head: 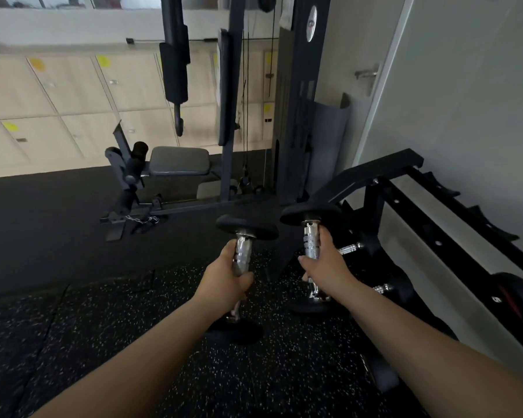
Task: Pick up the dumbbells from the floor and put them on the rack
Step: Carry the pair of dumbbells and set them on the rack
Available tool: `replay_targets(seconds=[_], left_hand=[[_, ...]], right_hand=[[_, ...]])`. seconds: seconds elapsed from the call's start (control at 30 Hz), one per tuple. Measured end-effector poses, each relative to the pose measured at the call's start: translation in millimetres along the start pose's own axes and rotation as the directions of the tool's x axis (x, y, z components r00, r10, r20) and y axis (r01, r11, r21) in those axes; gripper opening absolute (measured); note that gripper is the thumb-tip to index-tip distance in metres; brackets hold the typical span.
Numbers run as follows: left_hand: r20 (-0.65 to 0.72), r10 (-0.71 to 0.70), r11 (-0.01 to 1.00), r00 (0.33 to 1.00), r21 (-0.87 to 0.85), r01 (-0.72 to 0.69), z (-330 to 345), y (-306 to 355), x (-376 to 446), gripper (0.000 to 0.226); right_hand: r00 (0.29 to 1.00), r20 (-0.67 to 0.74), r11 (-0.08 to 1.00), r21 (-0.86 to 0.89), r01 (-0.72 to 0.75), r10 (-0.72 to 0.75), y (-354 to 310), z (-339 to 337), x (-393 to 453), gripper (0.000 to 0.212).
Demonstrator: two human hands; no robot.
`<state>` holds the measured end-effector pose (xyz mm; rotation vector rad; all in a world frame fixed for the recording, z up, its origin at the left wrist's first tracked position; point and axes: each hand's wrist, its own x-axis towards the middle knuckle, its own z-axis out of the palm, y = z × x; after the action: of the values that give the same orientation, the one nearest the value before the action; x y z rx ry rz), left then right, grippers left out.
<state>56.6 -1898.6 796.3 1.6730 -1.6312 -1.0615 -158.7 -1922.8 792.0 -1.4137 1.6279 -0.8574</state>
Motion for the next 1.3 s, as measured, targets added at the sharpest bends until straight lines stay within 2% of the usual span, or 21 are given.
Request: replay_targets(seconds=[0.4,0.67,0.8,0.97,1.17,1.3], left_hand=[[0.075,0.004,1.0,0.997,0.006,-0.005,21.7,18.4,202.7,0.071],[0.182,0.093,0.996,0.979,-0.019,-0.091,47.5,59.4,321.8,0.063],[0.283,0.114,0.993,0.952,-0.05,-0.104,64.1,83.6,379.8,0.065],[0.407,0.173,0.984,0.897,-0.025,-0.179,91.0,111.6,455.6,0.067],[0.535,0.256,0.952,0.805,0.003,-0.305,130.8,145.0,530.1,0.066],[0.609,0.261,0.95,0.749,-0.023,-0.312,166.8,168.2,560.9,0.065]], right_hand=[[0.999,-0.011,0.997,0.057,-0.053,0.053,14.6,-23.8,186.3,0.082],[0.982,-0.141,0.989,0.1,-0.112,0.126,20.6,-70.8,276.9,0.082],[0.958,-0.227,0.98,0.13,-0.149,0.176,26.4,-91.3,315.1,0.079],[0.908,-0.342,0.968,0.155,-0.199,0.241,37.2,-115.5,360.4,0.074],[0.816,-0.473,0.943,0.185,-0.276,0.332,50.4,-151.9,395.6,0.071],[0.727,-0.553,0.913,0.245,-0.325,0.407,65.1,-178.9,405.4,0.064]])
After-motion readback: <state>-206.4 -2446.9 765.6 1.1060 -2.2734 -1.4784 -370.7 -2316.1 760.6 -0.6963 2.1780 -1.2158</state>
